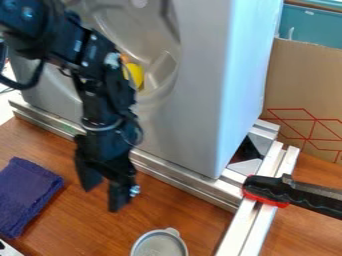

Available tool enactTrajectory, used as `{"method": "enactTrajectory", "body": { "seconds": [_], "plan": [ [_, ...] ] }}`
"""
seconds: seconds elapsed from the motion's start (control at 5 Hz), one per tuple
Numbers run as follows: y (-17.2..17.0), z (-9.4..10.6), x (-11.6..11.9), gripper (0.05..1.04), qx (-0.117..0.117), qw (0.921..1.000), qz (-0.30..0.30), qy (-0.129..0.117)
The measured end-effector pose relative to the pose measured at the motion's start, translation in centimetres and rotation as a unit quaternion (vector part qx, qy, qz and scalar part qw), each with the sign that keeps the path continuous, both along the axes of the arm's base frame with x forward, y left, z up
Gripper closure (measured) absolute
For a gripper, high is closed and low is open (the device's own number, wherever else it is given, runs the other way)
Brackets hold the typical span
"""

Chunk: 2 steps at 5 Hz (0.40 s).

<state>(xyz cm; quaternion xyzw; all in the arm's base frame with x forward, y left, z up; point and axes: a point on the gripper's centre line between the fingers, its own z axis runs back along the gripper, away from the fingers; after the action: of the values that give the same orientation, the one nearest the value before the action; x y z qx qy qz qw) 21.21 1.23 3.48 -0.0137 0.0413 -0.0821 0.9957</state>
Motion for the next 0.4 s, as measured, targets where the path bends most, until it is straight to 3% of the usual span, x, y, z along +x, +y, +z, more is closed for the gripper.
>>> {"method": "enactTrajectory", "body": {
  "seconds": [0.2,0.4],
  "plan": [
    [-2.5,-0.2,0.9,0.085,-0.036,0.9992,-0.019,-0.002],
    [-4.7,0.0,1.2,0.085,-0.037,0.9983,-0.044,-0.005]
  ]
}}
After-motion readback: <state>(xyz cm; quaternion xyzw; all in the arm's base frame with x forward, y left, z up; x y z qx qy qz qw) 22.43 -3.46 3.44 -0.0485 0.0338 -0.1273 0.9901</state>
